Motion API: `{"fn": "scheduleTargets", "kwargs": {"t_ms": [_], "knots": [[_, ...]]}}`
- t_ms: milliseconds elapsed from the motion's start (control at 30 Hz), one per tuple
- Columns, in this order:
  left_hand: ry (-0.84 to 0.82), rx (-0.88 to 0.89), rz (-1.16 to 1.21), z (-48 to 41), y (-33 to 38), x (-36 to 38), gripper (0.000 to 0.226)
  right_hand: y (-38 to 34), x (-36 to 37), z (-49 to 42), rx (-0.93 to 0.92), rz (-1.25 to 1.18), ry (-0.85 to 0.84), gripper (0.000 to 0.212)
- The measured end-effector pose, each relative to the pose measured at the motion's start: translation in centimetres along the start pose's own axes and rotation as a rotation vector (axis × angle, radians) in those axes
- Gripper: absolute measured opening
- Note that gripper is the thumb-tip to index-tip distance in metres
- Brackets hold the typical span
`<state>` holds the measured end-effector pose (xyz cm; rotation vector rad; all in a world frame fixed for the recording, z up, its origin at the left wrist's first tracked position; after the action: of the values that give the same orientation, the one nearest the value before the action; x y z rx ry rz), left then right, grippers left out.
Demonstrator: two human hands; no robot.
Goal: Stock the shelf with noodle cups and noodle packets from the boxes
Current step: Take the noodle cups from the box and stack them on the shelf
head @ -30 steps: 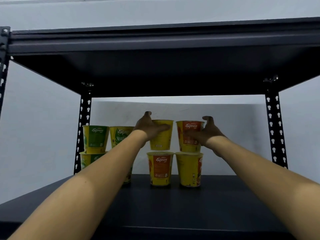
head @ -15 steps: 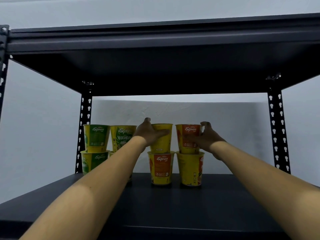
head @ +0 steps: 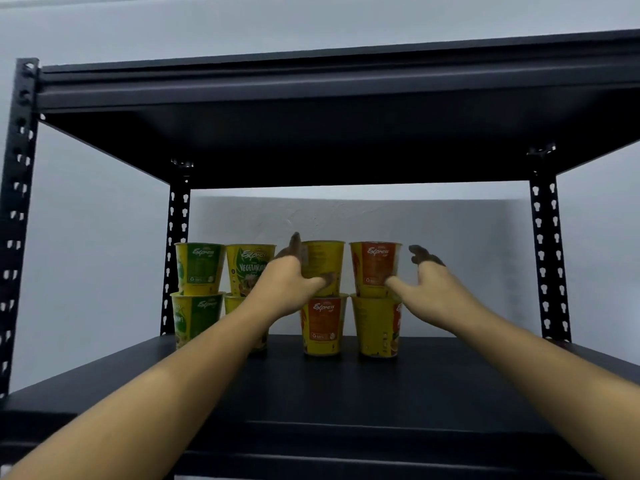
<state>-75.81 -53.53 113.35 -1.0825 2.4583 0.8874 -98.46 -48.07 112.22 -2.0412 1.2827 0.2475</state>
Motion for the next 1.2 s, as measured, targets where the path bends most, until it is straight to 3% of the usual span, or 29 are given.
{"fn": "scheduleTargets", "kwargs": {"t_ms": [67,167,333,567,733,967,1200], "knots": [[0.019,0.065,-0.045,2.1,0.2,-0.5,0.077,-0.4,-0.6,2.1,-0.099,0.078,-0.043,0.072],[0.008,0.138,-0.044,5.2,0.5,-0.8,0.082,-0.6,-1.0,5.1,-0.174,0.158,-0.173,0.07],[-0.14,0.136,-0.002,10.6,0.8,-0.9,0.068,-0.6,-1.2,9.5,-0.15,0.156,-0.389,0.066],[-0.35,0.092,-0.145,13.9,0.8,0.2,0.062,-0.5,-0.7,12.4,-0.086,0.247,-0.587,0.067],[-0.423,0.052,-0.271,15.1,1.3,0.2,0.053,-0.8,-0.3,13.9,-0.087,0.367,-0.574,0.064],[-0.4,0.06,-0.292,15.5,1.2,0.3,0.051,-0.9,-0.3,14.9,-0.118,0.432,-0.511,0.061],[-0.27,0.081,0.049,16.7,1.1,-2.1,0.03,-2.0,-1.1,16.8,-0.079,0.391,-0.342,0.057]]}}
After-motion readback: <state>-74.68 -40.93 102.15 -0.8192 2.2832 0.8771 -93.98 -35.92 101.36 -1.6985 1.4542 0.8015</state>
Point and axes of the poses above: each hand's wrist, its own z-axis away from the middle knuckle, its own x-axis out of the palm, y = z × x, the point moved 3 cm from there along -z, towards the middle knuckle, and after that the axes turned 9 degrees about y, right-handed, at the moved point
